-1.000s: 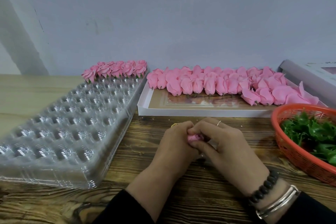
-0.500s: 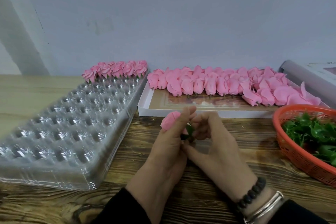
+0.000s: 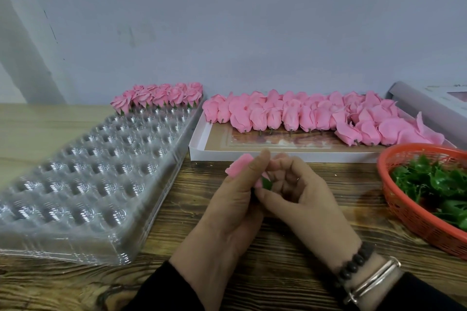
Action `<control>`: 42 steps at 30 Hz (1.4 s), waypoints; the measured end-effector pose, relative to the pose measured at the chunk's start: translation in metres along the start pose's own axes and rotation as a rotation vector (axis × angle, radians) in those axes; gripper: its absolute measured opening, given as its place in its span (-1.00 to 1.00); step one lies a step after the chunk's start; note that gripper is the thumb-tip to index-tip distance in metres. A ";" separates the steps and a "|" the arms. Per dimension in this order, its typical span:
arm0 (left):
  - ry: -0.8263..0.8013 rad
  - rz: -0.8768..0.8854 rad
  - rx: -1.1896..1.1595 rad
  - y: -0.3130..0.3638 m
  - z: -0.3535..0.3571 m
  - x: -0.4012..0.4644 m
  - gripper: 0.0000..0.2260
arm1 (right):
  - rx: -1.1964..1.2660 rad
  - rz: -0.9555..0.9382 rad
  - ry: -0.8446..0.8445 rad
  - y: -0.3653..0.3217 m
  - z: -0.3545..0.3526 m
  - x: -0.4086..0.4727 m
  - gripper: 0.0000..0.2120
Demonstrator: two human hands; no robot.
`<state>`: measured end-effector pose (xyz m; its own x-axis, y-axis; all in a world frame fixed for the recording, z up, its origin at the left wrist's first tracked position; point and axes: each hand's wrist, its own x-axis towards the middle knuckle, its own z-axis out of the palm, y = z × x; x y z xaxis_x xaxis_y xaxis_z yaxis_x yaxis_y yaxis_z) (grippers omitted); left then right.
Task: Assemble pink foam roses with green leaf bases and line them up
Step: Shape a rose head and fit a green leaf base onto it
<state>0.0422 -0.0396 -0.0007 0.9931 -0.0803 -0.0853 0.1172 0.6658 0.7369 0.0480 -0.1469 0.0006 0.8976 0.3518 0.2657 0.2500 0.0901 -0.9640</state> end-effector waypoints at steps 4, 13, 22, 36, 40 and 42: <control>0.045 0.047 0.026 -0.002 0.001 0.001 -0.80 | -0.287 -0.058 0.068 0.005 0.004 0.000 -0.64; 0.071 0.134 0.321 0.001 -0.003 0.001 -0.73 | 0.009 0.100 -0.086 0.003 -0.009 0.002 -0.90; 0.077 0.447 1.183 0.005 -0.008 -0.002 -0.76 | -0.472 -0.279 -0.017 -0.001 -0.016 -0.001 -0.57; 0.047 0.306 1.187 0.008 -0.008 -0.002 -0.54 | -0.250 -0.164 0.114 -0.001 -0.022 0.003 -0.78; 0.106 0.287 1.283 0.006 -0.007 -0.003 -0.68 | -0.226 -0.156 0.111 -0.001 -0.025 0.003 -0.81; 0.082 0.283 1.254 0.003 -0.006 -0.003 -0.75 | -0.268 -0.183 0.051 -0.002 -0.023 0.002 -0.80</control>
<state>0.0390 -0.0333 -0.0024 0.9854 0.0234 0.1686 -0.1345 -0.5002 0.8554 0.0575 -0.1674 0.0036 0.8442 0.3049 0.4408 0.4895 -0.1037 -0.8658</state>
